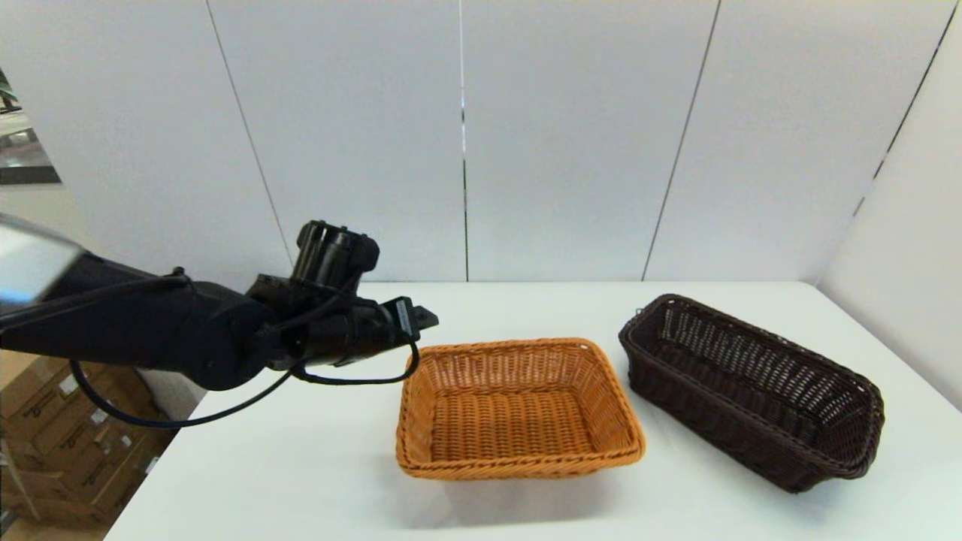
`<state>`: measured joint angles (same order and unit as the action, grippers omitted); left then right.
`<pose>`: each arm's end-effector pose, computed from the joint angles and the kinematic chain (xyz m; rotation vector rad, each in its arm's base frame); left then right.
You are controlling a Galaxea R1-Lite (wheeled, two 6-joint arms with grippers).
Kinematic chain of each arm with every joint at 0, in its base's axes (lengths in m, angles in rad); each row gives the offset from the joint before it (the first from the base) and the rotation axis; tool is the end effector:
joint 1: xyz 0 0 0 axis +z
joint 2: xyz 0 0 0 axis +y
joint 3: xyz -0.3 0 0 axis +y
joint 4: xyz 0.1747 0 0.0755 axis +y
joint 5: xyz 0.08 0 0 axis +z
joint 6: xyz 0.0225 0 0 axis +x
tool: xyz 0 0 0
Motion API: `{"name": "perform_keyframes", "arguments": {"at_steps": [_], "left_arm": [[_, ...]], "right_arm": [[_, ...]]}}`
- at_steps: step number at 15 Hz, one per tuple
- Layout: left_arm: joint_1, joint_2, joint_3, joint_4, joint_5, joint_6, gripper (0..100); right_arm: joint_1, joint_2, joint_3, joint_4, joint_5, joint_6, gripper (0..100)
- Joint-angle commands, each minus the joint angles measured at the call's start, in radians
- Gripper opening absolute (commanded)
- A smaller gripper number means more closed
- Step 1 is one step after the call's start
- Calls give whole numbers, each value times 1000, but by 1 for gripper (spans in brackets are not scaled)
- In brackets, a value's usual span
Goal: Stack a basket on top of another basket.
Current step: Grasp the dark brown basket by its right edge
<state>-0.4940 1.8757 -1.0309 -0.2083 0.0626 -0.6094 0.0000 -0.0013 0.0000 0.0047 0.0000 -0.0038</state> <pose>0.3043 -0.1623 0.1447 -0.4048 0.7174 -0.2137 -0.0229 0.0000 0.0750 -0.0038 0.0034 0.0000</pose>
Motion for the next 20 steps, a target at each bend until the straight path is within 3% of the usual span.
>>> {"name": "perform_keyframes", "arguments": {"at_steps": [1, 3, 6, 9, 12, 15, 18, 20], "left_arm": [[5, -225, 28, 1, 230, 161, 100], [6, -366, 107, 0, 306, 241, 100], [31, -627, 308, -3, 338, 382, 100], [74, -834, 497, 0, 390, 413, 100], [232, -1021, 729, -3, 404, 500, 100], [417, -1143, 799, 6, 281, 516, 100], [604, -1322, 810, 79, 171, 635, 100], [634, -1431, 816, 130, 94, 649, 100]], "right_arm": [[0, 0, 2, 0, 0, -1, 100], [0, 1, 0, -2, 0, -1, 100], [0, 0, 0, 0, 0, -1, 100], [0, 1, 0, 0, 0, -1, 100], [0, 1, 0, 0, 0, -1, 100], [0, 1, 0, -2, 0, -1, 100], [0, 1, 2, 0, 0, -1, 100], [0, 0, 0, 0, 0, -1, 100]]}}
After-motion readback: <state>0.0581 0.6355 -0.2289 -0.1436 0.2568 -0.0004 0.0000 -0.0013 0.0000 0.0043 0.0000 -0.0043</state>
